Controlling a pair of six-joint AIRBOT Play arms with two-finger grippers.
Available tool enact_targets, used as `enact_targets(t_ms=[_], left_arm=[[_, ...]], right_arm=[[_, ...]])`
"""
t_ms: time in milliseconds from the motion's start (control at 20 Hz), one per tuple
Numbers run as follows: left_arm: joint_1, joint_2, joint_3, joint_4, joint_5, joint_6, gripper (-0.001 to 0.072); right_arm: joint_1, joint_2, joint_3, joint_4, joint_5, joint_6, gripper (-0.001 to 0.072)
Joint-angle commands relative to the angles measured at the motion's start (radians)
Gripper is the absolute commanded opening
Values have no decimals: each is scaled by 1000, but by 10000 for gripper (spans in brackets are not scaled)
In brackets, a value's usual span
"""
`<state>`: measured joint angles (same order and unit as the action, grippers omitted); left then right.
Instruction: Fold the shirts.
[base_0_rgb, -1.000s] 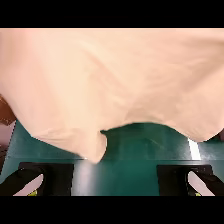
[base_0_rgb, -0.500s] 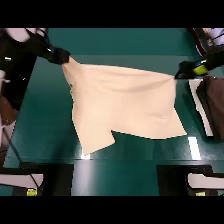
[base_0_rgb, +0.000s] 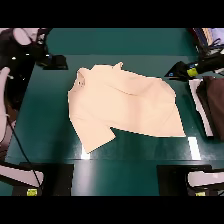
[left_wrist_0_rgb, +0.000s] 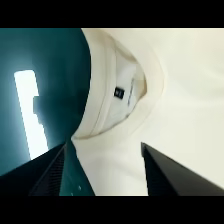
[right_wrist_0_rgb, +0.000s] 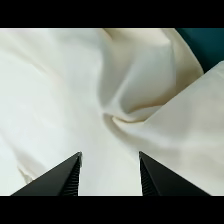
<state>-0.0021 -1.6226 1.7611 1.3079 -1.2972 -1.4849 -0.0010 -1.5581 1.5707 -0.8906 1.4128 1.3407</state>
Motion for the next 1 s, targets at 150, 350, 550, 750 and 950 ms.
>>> enact_targets(t_ms=[150,350,550,750,950], left_arm=[[72,290,-527,-95,13,19,542],[72,415,-868,-183,147,31,542],[72,417,-1006,-301,251,99,542],[42,414,-1056,-349,340,125,541],[-48,405,-1048,-347,399,123,341]], right_arm=[[-108,296,-317,87,0,-60,412],[-153,436,-463,87,-16,-60,412],[-151,501,-519,87,-22,-60,412],[-150,523,-519,87,-25,-59,411],[-153,522,-519,80,-19,-59,411]])
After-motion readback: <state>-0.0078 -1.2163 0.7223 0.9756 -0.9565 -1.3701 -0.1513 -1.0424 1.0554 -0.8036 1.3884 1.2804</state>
